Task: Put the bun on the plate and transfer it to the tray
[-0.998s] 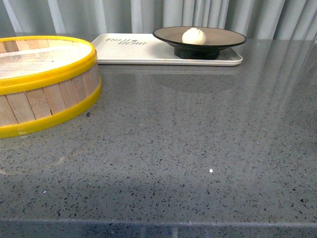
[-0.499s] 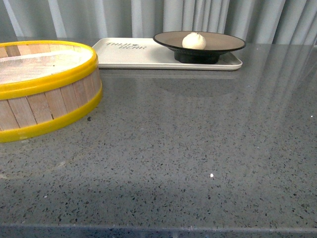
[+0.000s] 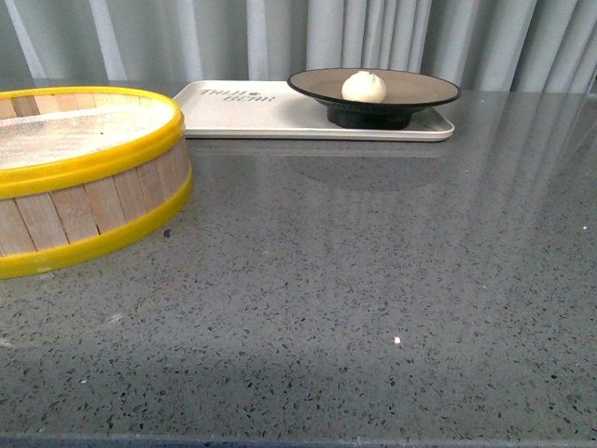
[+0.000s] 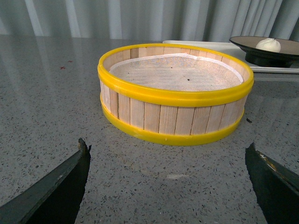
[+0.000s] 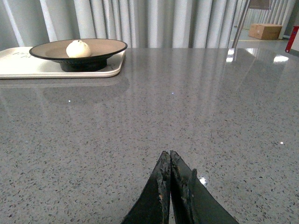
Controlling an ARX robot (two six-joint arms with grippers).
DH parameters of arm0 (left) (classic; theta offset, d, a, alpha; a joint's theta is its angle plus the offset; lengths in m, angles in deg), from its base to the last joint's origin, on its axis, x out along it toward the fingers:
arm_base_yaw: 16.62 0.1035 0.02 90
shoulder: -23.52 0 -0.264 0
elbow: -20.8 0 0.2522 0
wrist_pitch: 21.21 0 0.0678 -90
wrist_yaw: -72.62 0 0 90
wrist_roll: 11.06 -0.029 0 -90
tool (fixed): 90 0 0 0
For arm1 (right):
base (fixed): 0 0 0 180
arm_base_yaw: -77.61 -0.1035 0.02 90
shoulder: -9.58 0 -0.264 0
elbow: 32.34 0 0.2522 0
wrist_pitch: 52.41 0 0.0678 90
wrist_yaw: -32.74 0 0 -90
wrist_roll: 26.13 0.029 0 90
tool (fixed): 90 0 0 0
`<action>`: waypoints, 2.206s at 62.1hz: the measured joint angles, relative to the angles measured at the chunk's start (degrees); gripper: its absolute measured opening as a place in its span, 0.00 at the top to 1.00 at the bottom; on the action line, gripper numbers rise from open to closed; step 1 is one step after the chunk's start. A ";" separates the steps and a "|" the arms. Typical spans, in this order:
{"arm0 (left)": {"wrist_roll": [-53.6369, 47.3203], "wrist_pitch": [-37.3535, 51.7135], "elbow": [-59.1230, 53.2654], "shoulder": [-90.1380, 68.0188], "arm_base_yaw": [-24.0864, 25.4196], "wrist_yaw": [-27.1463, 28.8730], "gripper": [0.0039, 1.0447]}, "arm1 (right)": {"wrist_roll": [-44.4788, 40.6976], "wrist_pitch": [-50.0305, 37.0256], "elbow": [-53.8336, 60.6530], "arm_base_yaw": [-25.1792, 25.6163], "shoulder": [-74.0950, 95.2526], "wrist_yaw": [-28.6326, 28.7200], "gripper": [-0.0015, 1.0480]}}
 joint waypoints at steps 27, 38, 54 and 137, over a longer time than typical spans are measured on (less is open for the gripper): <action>0.00 0.00 0.00 0.00 0.00 0.00 0.06 | 0.00 10.78 0.00 0.00 -11.10 0.00 0.98; 0.00 0.00 0.00 0.00 0.00 0.00 0.06 | 0.00 13.57 0.00 0.00 -13.90 0.00 0.98; 0.00 0.00 0.00 0.00 0.00 0.00 0.06 | 0.00 17.99 0.00 0.00 -18.21 0.02 0.98; 0.00 0.00 0.00 0.02 0.00 0.00 0.06 | -0.04 26.62 -0.02 0.00 -26.60 0.02 0.08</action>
